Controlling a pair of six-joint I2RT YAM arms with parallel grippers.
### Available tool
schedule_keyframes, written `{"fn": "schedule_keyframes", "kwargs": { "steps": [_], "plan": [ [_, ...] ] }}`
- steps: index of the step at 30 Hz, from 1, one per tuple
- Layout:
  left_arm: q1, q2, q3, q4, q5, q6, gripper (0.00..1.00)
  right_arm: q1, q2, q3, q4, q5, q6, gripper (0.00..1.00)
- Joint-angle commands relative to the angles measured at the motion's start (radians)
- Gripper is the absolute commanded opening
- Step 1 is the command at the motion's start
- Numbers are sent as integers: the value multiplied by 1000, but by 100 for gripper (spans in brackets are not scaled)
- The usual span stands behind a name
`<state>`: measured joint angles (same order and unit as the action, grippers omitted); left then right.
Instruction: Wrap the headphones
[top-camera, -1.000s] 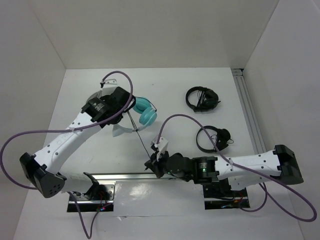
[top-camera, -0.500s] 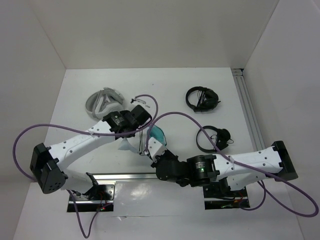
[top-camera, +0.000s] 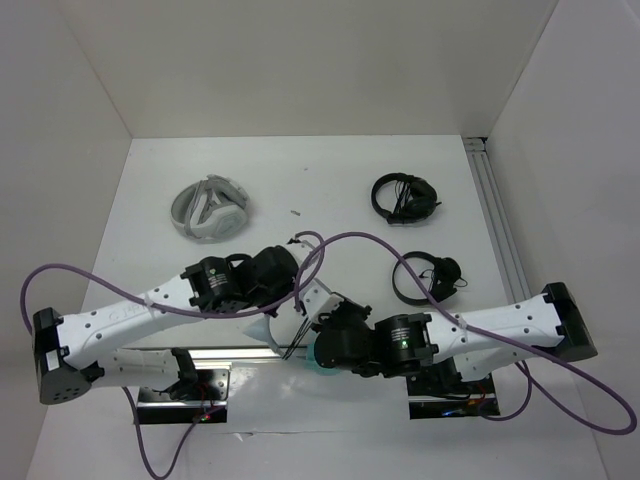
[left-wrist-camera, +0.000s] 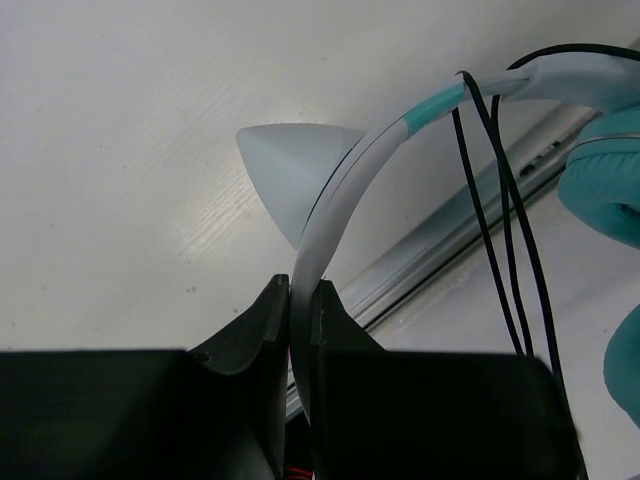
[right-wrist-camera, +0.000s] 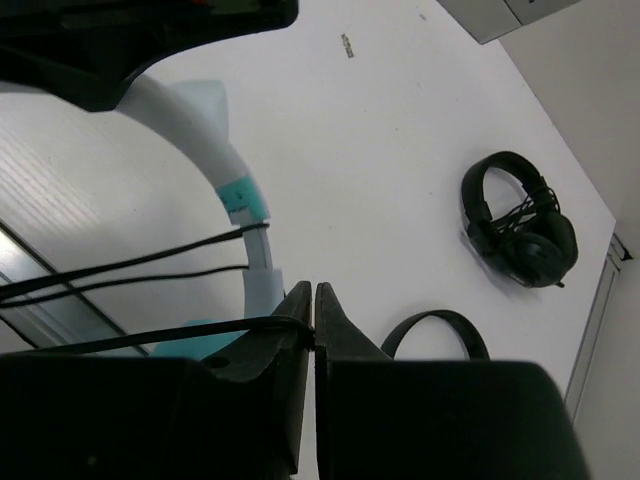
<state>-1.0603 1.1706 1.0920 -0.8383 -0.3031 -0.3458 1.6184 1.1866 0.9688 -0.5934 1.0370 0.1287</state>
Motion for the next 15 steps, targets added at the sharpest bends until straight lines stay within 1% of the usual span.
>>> {"fn": "schedule_keyframes", "kwargs": {
  "steps": [1, 2, 3, 10, 12, 14, 15],
  "plan": [
    [-53, -71, 26, -70, 147, 83, 0, -35, -62, -19, 72, 91, -41, 11],
    [-53, -80, 35, -70, 147, 83, 0, -35, -62, -19, 82, 90, -41, 12],
    [-53, -92, 36, -82, 138, 83, 0, -44, -62, -31, 83, 90, -53, 18],
    [-53, -123, 91, -111, 117, 83, 0, -89, -62, -21, 107, -5, -75, 23],
    [-53, -133, 104, -120, 117, 83, 0, -98, -73, -21, 107, -31, -75, 23],
    [-53, -144, 117, -120, 146, 83, 0, -111, -85, -33, 128, -41, -75, 27],
    [-53, -155, 117, -120, 160, 97, 0, -120, -85, -33, 129, -41, -75, 33]
  ]
}}
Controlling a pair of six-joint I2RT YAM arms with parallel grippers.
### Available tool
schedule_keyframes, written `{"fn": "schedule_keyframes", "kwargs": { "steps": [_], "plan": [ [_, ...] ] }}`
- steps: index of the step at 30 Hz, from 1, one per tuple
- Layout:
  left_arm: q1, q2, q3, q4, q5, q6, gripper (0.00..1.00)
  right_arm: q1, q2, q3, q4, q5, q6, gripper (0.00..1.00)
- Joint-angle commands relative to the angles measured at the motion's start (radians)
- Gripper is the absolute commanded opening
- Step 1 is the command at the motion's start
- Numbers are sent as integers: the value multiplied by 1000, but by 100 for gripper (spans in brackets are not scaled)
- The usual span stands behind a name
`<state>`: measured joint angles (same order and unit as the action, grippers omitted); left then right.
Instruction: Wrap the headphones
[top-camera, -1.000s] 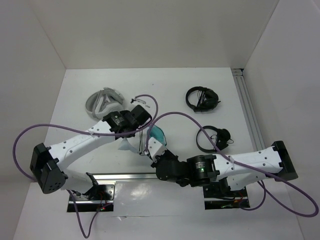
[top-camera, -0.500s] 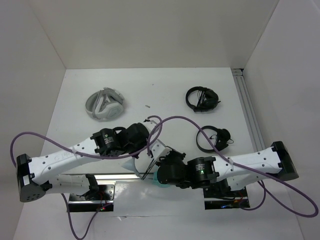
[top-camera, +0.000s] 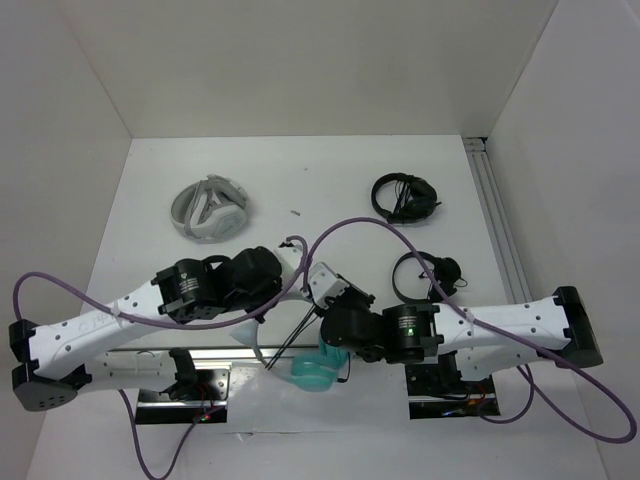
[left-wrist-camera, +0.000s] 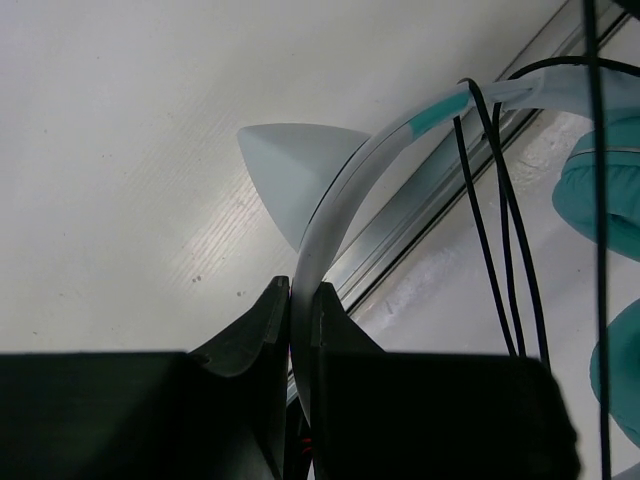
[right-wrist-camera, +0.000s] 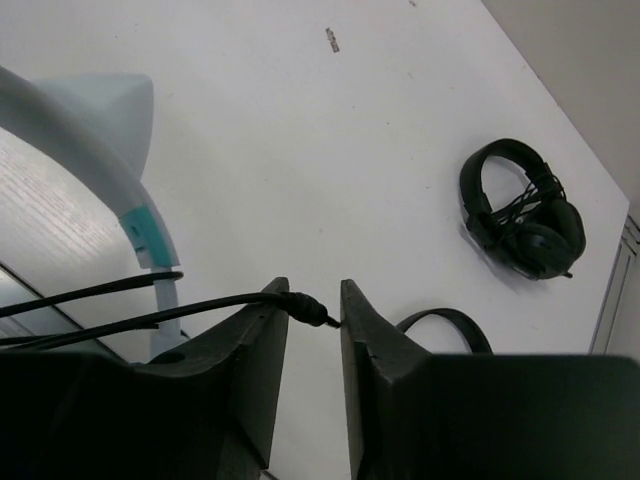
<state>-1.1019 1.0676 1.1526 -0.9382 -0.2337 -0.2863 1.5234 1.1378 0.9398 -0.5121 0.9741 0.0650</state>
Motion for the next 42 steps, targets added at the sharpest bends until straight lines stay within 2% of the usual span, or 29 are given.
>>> {"fn": "schedule_keyframes", "kwargs": {
  "steps": [1, 5, 8, 10, 11, 12, 14, 20, 23, 27, 30, 33, 36, 37, 39, 40, 42],
  "plan": [
    [-12, -52, 56, -20, 103, 48, 0, -34, -36, -4, 47, 21, -11, 35],
    [-12, -81, 81, -36, 93, 49, 0, -45, -36, -15, 47, -11, -11, 40],
    [-12, -81, 102, -56, 44, 15, 0, -65, -36, -25, 58, -11, -11, 51],
    [-12, -90, 122, -56, 22, 1, 0, -78, -36, -26, 67, -11, -2, 67],
    [-12, -90, 122, -56, 13, 1, 0, -92, -36, -26, 67, -11, -2, 83],
    [-12, -90, 131, -56, 13, -11, 0, -104, -36, -26, 67, -21, -2, 84],
    [-12, -100, 140, -56, -18, -20, 0, -115, -59, -26, 67, -21, 10, 100],
    [0, -100, 150, -76, -102, -59, 0, -149, -110, -16, 76, 9, 24, 100],
    [54, -87, 131, -76, -141, -103, 0, -183, -121, -7, 53, 70, 62, 100],
    [193, -87, 32, -25, -180, -171, 0, -209, -121, 50, -35, 110, 163, 100],
    [356, -153, -107, 41, -207, -220, 0, -209, -141, 76, -61, 88, 179, 100],
    [419, -166, -131, 72, -239, -241, 0, -209, -141, 99, -84, 54, 188, 100],
    [514, -176, -194, 174, -192, -150, 0, -209, -132, 123, -105, 29, 197, 100],
    [555, -176, -238, 247, -175, -48, 0, -209, -131, 134, -115, 18, 197, 100],
    [599, -176, -266, 283, -183, 12, 0, -209, -131, 134, -115, 9, 197, 100],
    [608, -188, -278, 295, -194, 34, 0, -209, -131, 134, -115, 9, 188, 100],
    [608, -204, -313, 363, -100, 88, 0, -209, -131, 134, -103, -12, 188, 100]
  ]
}}
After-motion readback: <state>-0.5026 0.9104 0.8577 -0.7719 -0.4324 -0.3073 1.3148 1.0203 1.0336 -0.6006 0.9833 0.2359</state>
